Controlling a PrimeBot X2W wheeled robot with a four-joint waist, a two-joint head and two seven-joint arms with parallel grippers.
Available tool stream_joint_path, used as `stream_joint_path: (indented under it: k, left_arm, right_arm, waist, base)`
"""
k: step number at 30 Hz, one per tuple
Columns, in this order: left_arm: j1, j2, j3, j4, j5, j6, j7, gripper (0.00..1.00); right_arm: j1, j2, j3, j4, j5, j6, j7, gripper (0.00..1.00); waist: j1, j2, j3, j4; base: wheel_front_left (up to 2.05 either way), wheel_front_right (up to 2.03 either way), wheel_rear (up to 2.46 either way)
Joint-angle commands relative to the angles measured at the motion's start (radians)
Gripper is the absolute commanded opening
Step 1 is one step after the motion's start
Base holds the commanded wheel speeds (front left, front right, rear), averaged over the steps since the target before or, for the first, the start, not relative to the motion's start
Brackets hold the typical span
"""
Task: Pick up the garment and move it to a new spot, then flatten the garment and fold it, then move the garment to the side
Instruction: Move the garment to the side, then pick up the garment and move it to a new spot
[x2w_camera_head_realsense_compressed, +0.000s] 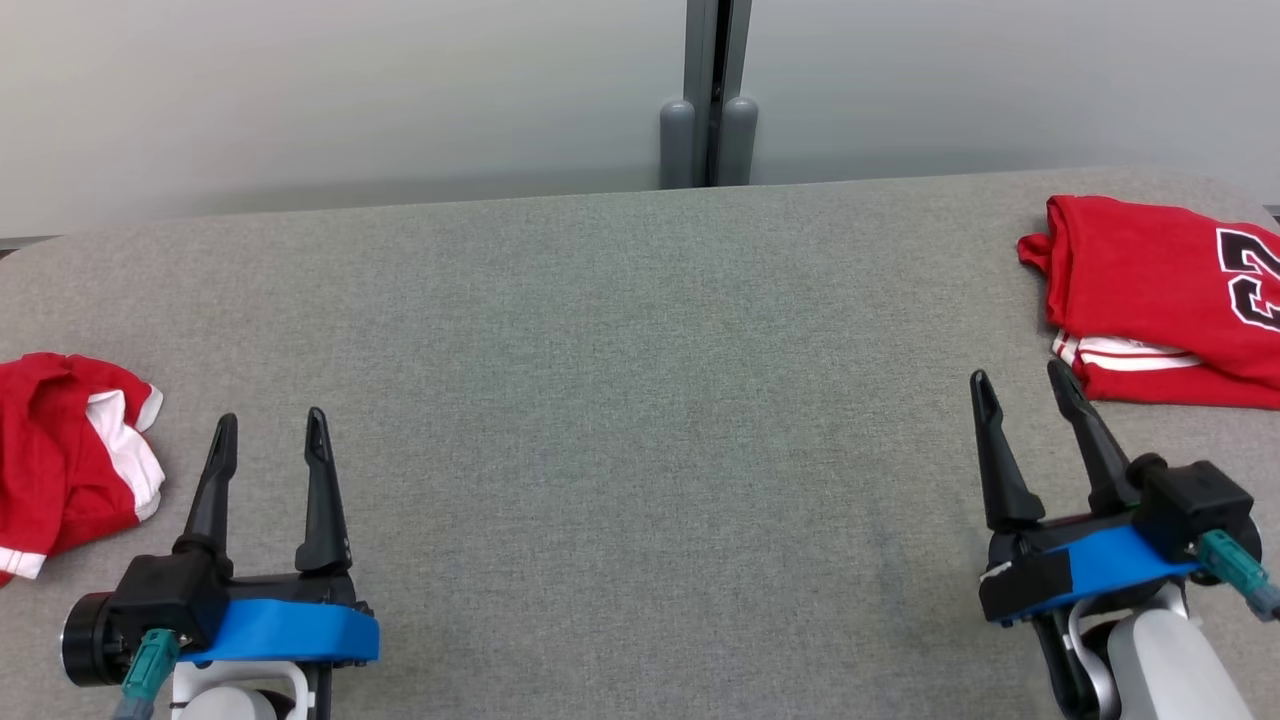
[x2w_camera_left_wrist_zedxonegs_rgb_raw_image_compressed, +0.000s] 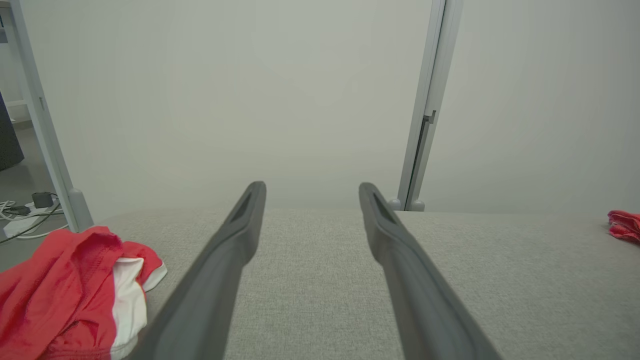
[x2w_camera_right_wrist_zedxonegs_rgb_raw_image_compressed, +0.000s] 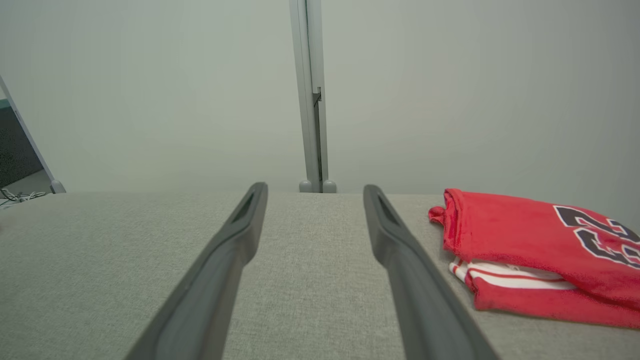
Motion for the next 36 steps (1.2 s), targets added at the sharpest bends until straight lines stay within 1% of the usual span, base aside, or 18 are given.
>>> stream_joint_path:
  k: [1,8,16,20,28,36]
  left_arm:
    - [0.002,-0.002,-0.001,0.005,-0.005,-0.003,-0.003,1.0]
    - [0.008,-0.003,-0.007,0.017,-0.003,-0.004,-0.003,1.0]
    - [0.008,-0.004,-0.004,0.022,0.0,-0.003,-0.003,1.0]
    - [0.004,-0.004,-0.006,0.026,0.0,-0.004,-0.003,1.0]
    - [-0.006,-0.003,0.013,0.014,0.0,0.003,-0.003,1.0]
    - [-0.016,0.0,0.048,0.006,-0.005,0.013,-0.003,1.0]
  right_arm:
    - [0.018,0.009,-0.003,-0.01,-0.004,0.0,0.002,1.0]
    - [0.072,0.035,-0.034,-0.04,-0.012,0.0,0.017,1.0]
    - [0.089,0.043,-0.042,-0.057,-0.018,0.0,0.031,1.0]
    - [0.093,0.045,-0.042,-0.062,-0.02,0.0,0.036,1.0]
    - [0.078,0.045,-0.026,-0.071,-0.018,0.0,0.038,1.0]
    - [0.052,0.041,-0.013,-0.071,-0.034,0.0,0.039,1.0]
  waist:
    - [0.0001,0.0,0.0,0.0]
    - [0.0001,0.0,-0.007,0.006]
    - [0.0001,0.0,-0.01,0.01]
    - [0.0001,0.0,-0.011,0.022]
    - [0.0001,0.0,-0.002,0.078]
    - [0.0001,0.0,0.019,0.173]
  base:
    - [0.0,0.0,0.0]
    - [0.0,0.0,0.0]
    - [0.0,0.0,0.0]
    - [0.0,0.0,0.0]
    - [0.0,0.0,0.0]
    - [0.0,0.0,0.0]
